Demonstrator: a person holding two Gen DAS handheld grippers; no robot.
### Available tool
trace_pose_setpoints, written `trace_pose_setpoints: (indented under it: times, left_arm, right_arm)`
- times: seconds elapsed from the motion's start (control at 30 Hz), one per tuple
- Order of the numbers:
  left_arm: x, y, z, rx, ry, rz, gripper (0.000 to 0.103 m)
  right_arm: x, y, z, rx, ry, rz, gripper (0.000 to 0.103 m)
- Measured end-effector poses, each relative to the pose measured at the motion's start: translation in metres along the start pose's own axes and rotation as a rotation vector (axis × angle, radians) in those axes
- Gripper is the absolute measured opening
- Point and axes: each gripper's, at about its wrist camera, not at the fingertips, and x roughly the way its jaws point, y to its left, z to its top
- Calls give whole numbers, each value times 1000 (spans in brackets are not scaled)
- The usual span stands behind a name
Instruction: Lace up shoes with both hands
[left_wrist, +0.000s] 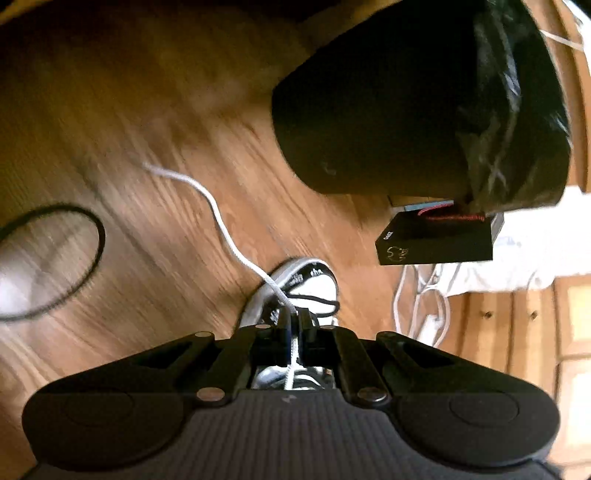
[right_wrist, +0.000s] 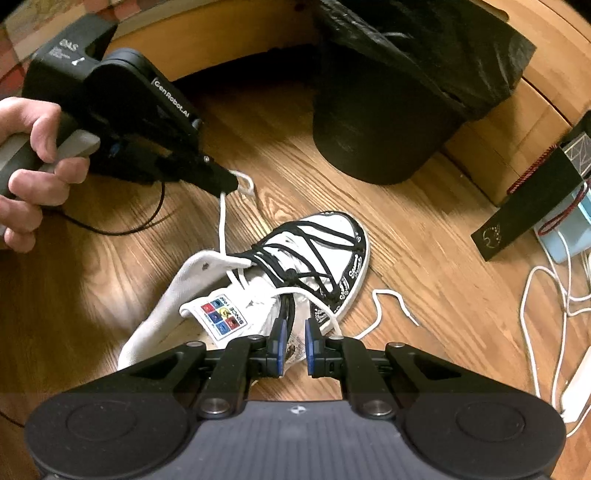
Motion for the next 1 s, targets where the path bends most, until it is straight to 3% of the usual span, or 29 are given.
trace_pose_setpoints:
  times: [0.23, 0.37, 0.53, 0.6, 0.83, 1.0]
  left_arm:
    - [-9, -8, 9, 22, -45, 27, 3]
    - [-7, -21, 6, 59, -9, 0, 6]
    - [-1, -32, 1, 61, 58, -61, 26]
    - [2, -36, -1, 59, 85, -81, 26]
    - [2, -45, -4, 119, 89, -58, 26]
    - [2, -46, -5, 119, 101, -64, 26]
  right_arm:
    - [6, -31, -1, 186, 0, -14, 18]
    - [14, -56, -4, 353, -20, -16, 18]
    - [28, -92, -18, 583, -62, -16, 18]
    - [38, -102, -23, 647, -65, -5, 18]
    - [62, -138, -17, 734, -129, -33, 19]
    - [84, -145, -7, 502, -16, -113, 19]
